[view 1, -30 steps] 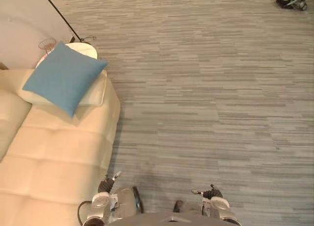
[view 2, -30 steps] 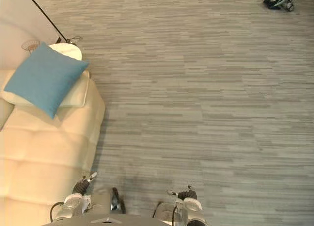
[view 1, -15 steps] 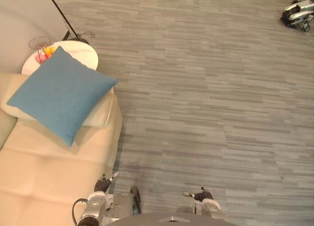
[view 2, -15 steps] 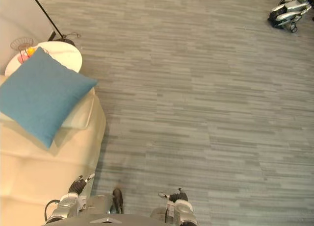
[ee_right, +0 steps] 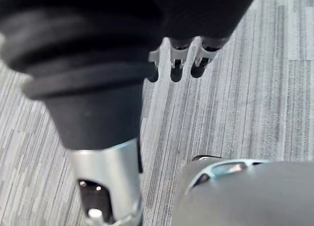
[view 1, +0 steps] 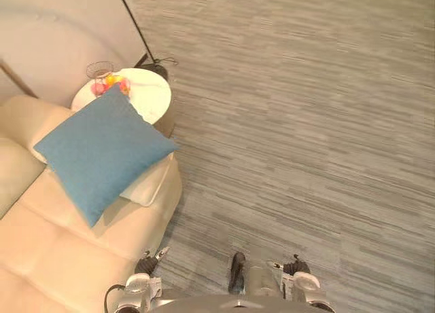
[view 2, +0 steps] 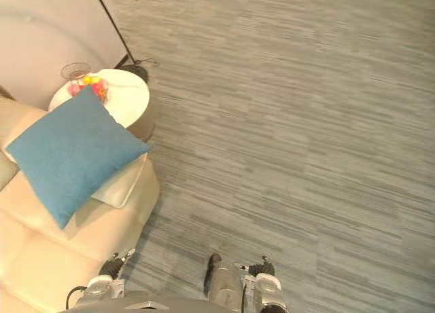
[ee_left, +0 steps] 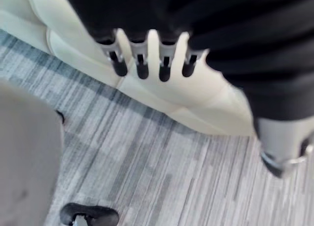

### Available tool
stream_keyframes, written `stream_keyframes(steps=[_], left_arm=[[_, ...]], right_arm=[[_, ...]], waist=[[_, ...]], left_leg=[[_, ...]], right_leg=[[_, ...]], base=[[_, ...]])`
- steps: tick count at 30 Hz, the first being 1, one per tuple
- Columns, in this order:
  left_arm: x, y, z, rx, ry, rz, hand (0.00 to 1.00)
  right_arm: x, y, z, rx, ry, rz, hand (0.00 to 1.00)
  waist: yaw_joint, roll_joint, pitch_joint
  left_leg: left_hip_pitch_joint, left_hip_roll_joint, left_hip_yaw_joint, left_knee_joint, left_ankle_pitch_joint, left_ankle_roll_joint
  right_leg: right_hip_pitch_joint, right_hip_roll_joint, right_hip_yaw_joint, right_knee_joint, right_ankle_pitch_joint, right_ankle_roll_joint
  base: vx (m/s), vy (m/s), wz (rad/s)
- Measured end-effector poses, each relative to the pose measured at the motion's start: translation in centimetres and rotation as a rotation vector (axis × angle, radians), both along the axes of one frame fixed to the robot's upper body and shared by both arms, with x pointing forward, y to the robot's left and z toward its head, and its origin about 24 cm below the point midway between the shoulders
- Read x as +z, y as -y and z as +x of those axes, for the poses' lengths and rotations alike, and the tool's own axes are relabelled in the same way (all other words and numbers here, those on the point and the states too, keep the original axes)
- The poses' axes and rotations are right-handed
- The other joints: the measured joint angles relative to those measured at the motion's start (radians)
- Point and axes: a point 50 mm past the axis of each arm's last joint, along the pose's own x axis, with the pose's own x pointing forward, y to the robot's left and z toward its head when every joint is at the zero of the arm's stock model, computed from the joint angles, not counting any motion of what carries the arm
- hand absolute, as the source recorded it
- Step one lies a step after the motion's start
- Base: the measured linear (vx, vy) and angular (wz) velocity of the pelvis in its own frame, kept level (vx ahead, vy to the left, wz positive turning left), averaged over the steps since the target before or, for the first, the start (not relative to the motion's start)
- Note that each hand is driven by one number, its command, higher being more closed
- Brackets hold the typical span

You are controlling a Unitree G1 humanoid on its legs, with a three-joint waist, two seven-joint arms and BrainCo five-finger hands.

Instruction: Pick up cushions and gather them together orderly.

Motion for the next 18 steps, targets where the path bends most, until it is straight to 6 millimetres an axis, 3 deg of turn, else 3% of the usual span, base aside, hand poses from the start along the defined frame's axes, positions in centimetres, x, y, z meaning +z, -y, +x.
stream_keyframes(steps=[2,5,6,8,9,10,12,13,14,15,17,18], left_arm=[[-0.1,0.2,-0.2,0.014,-0.005,-0.009,0.0],[0.0,0.0,-0.3,0.047,0.006,-0.011,0.0],[0.2,-0.5,0.1,0.079,0.029,-0.008,0.0],[0.3,-0.8,0.1,0.118,0.036,-0.014,0.0],[0.3,-0.8,0.1,0.125,0.038,-0.017,0.0],[0.4,-1.0,0.2,0.128,0.047,-0.015,0.0],[0.7,-1.1,0.7,0.122,0.07,-0.01,0.0],[0.7,-1.1,0.8,0.122,0.074,-0.009,0.0],[0.7,-0.9,0.8,0.111,0.074,-0.008,0.0],[0.8,-1.0,1.1,0.081,0.081,0.001,0.0],[1.3,-1.6,2.1,0.038,0.108,0.028,0.0],[1.4,-1.9,2.4,0.03,0.113,0.039,0.0]], right_arm=[[-0.1,0.1,-0.3,0.0,-0.01,-0.003,0.0],[-0.2,-0.2,-0.3,0.015,-0.015,-0.001,0.0],[-0.1,-0.6,-0.1,0.034,-0.008,0.001,0.0],[-0.4,-1.2,-0.4,0.032,-0.016,0.018,0.0],[-0.5,-1.4,-0.6,0.028,-0.02,0.023,0.0],[-0.6,-1.5,-1.0,0.013,-0.026,0.029,0.0],[-0.7,-1.5,-1.3,0.0,-0.031,0.036,0.0],[-0.7,-1.4,-1.4,-0.002,-0.031,0.035,0.0],[-0.6,-1.2,-1.3,-0.003,-0.022,0.03,0.0],[-0.4,-1.4,-0.8,-0.002,-0.005,0.031,0.0],[-0.6,-2.3,-0.9,0.008,-0.01,0.053,0.0],[-0.5,-2.6,-0.4,0.012,-0.002,0.06,0.0]], waist=[[0.002,0.008,-0.006],[0.017,0.008,-0.019],[0.016,0.006,-0.018],[0.028,-0.004,-0.01],[0.031,-0.004,-0.009],[0.032,-0.012,-0.004],[0.032,-0.019,-0.003],[0.032,-0.017,-0.004],[0.03,-0.003,-0.009],[0.029,-0.006,-0.014],[0.028,-0.072,0.0],[0.039,-0.085,0.004]], left_leg=[[-0.002,0.013,-0.034,0.02,0.013,-0.011],[-0.057,0.024,-0.061,0.15,0.033,-0.059],[-0.195,0.026,-0.061,0.411,0.07,-0.137],[-0.282,0.054,0.0,0.598,0.106,-0.155],[-0.296,0.063,0.032,0.637,0.094,-0.139],[-0.335,0.076,0.133,0.691,0.044,-0.103],[-0.408,0.077,0.244,0.63,0.004,-0.046],[-0.429,0.076,0.27,0.561,0.015,-0.034],[-0.467,0.071,0.318,0.382,0.116,0.005],[-0.475,0.052,0.354,0.322,0.11,0.036],[-0.454,-0.041,0.345,0.181,0.174,0.065],[-0.443,-0.076,0.337,0.116,0.209,0.073]], right_leg=[[0.033,0.003,-0.038,0.006,-0.027,-0.011],[0.086,0.009,-0.075,-0.007,-0.058,-0.03],[0.123,0.015,-0.093,-0.041,-0.061,-0.035],[0.184,0.021,-0.104,-0.084,-0.063,-0.039],[0.208,0.022,-0.105,-0.097,-0.063,-0.039],[0.277,0.01,-0.105,-0.128,-0.063,-0.038],[0.327,-0.018,-0.122,-0.139,-0.065,-0.03],[0.336,-0.022,-0.131,-0.138,-0.067,-0.017],[0.34,-0.015,-0.139,-0.14,-0.08,0.018],[0.34,-0.021,-0.14,-0.141,-0.103,0.057],[0.342,-0.065,-0.147,-0.193,-0.089,0.053],[0.361,-0.068,-0.149,-0.247,-0.056,0.047]], base=[[0.3,-0.165,0.64],[0.33,-0.125,0.48],[0.28,-0.052,0.45],[0.23,-0.013,0.26],[0.25,0.01,0.22],[0.18,0.03,0.22],[0.17,0.092,0.35],[0.21,0.151,0.42],[0.25,0.167,0.55],[0.31,0.195,0.97],[0.24,0.127,1.18],[0.2,0.103,0.84]])
